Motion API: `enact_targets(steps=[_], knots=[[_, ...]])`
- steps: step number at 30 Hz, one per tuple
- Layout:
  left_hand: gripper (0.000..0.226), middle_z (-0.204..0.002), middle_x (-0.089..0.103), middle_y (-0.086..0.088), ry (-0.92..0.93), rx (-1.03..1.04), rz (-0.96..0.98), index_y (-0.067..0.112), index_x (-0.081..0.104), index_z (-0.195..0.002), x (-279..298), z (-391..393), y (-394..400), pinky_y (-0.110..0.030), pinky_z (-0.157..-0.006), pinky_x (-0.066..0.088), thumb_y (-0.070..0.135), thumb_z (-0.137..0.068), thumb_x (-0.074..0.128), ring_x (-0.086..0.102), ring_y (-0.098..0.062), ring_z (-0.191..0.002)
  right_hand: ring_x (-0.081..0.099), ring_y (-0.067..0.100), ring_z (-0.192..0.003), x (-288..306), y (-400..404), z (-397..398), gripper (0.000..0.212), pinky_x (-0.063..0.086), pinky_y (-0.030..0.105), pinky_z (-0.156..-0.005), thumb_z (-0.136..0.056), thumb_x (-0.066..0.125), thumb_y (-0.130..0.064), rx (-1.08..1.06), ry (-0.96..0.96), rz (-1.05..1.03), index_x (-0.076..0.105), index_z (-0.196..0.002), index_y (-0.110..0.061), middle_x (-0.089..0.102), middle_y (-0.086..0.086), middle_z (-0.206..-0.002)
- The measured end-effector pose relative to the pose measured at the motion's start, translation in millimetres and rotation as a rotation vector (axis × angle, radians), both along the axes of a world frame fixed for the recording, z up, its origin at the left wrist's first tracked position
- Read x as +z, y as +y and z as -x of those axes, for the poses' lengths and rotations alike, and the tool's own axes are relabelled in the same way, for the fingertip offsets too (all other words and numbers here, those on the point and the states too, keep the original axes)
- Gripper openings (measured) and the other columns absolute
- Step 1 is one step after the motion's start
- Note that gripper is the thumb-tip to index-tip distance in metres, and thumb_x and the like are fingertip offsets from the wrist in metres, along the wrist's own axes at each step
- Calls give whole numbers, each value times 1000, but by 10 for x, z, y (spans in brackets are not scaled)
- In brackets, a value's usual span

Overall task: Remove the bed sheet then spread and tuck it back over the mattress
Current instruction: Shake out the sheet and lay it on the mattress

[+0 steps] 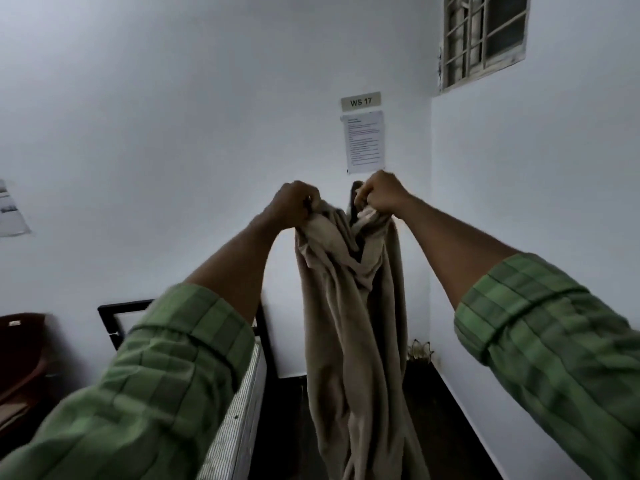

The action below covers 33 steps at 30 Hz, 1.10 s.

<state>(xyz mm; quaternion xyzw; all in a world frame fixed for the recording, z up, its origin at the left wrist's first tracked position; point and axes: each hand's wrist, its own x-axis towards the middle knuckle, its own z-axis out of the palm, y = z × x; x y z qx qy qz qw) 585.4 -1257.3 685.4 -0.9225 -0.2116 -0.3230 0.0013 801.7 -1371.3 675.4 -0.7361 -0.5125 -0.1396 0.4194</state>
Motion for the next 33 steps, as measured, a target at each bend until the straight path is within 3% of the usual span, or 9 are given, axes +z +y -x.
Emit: enact_targets(steps=[1, 4, 7, 9, 15, 20, 24, 29, 33], knots=[[20, -64, 56, 8, 73, 8, -25, 24, 50, -59, 26, 43, 19, -26, -59, 34, 5, -57, 43, 54, -18, -65, 71, 20, -101, 20, -17, -33, 31, 54, 27, -93, -78, 62, 3, -47, 15, -60, 84, -87, -18, 78, 2, -101], [27, -70, 57, 6, -226, 156, 40, 21, 58, -66, 51, 302, 118, -27, -59, 35, 1, -60, 42, 53, -18, -68, 70, 23, -106, 64, -163, -255, 32, 53, 30, -96, -78, 59, 2, -178, 116, -209, 83, -90, -17, 78, 3, -105], [37, -87, 62, -1, -204, 320, 59, 21, 71, -80, 4, 547, 252, -30, -69, 45, -6, -71, 48, 56, -25, -81, 67, 25, -113, 51, -281, -451, 37, 48, 29, -98, -83, 54, 3, -256, 126, -236, 80, -102, -16, 75, 5, -116], [34, -91, 61, 1, -332, 414, 95, 21, 74, -82, 17, 646, 251, -33, -71, 48, -5, -76, 52, 56, -25, -83, 62, 30, -122, 65, -322, -537, 40, 46, 32, -103, -88, 51, 1, -302, 157, -279, 76, -115, -13, 71, 9, -126], [29, -92, 62, -2, -204, 437, -7, 15, 70, -80, 80, 842, 174, -32, -71, 39, -5, -72, 50, 54, -29, -82, 63, 42, -115, 67, -406, -486, 25, 51, 39, -95, -95, 50, -11, -420, 247, -253, 71, -107, -1, 70, 22, -116], [34, -96, 65, -4, 10, 349, -16, 23, 67, -78, 81, 754, 33, -32, -68, 39, -5, -71, 47, 59, -32, -85, 59, 42, -122, -48, -289, -116, 37, 49, 44, -99, -92, 50, -22, -337, 142, 38, 65, -124, -8, 62, 20, -129], [38, -92, 62, 2, 91, 280, -34, 23, 67, -85, -16, 679, -14, -29, -59, 38, -6, -76, 45, 61, -27, -84, 58, 40, -121, -117, -117, 180, 36, 46, 42, -96, -97, 44, -19, -251, 58, 94, 64, -126, -13, 62, 17, -130], [39, -102, 60, 1, 162, 263, -22, 31, 63, -110, 12, 929, 108, -35, -71, 49, 3, -90, 45, 60, -25, -92, 62, 36, -118, -131, 82, 158, 46, 53, 38, -94, -92, 43, -9, -5, 275, 34, 70, -125, -26, 68, 12, -126], [45, -105, 59, 2, 148, 350, -58, 29, 67, -113, 46, 1132, 169, -37, -73, 50, -1, -90, 42, 59, -24, -95, 68, 35, -97, -118, 272, 266, 42, 61, 51, -83, -81, 37, -4, 154, 409, -33, 74, -95, -21, 70, 6, -95]])
